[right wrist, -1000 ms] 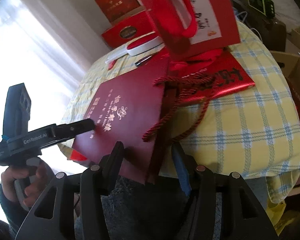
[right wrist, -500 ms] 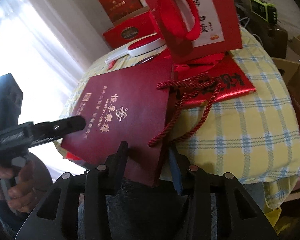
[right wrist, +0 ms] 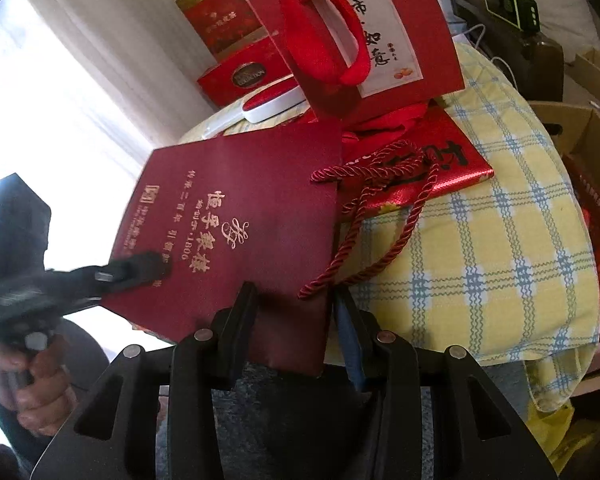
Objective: Organize objects
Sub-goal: 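Lift the dark red folder off the table with the right gripper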
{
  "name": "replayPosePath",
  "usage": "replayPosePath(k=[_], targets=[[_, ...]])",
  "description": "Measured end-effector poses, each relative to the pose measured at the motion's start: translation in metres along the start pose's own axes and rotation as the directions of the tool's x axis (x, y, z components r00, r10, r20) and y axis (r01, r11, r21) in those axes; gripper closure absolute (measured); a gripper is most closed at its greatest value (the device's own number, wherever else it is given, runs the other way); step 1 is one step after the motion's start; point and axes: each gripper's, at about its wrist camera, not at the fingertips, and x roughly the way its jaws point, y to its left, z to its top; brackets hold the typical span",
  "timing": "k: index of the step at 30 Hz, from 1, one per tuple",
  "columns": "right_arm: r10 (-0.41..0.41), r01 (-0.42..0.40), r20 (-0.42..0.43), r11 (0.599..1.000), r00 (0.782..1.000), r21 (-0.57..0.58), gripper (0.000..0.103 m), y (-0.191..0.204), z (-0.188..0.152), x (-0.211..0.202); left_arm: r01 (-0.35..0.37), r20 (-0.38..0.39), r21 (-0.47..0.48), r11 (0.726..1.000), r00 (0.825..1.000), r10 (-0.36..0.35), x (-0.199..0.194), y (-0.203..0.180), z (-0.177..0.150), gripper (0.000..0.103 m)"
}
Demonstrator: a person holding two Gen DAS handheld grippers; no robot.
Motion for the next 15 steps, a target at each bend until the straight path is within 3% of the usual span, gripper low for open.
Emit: replayPosePath(k=[4,15], targets=[[-0.021,0.021,-0.005,1.000,1.000,-0.015,0.065,0.005,-0.002,0.000,-0.047,0.008,0.019,0.999,0.999,0.047,0.006,-0.002,-0.002,0.071],[-0.022,0.022,0.015,1.000,1.000,0.014,0.056,0.002,0.011,0.005,-0.017,-0.009,0.022,1.000,1.000,0.018,0.009,-0.002,-0.002,0.071]])
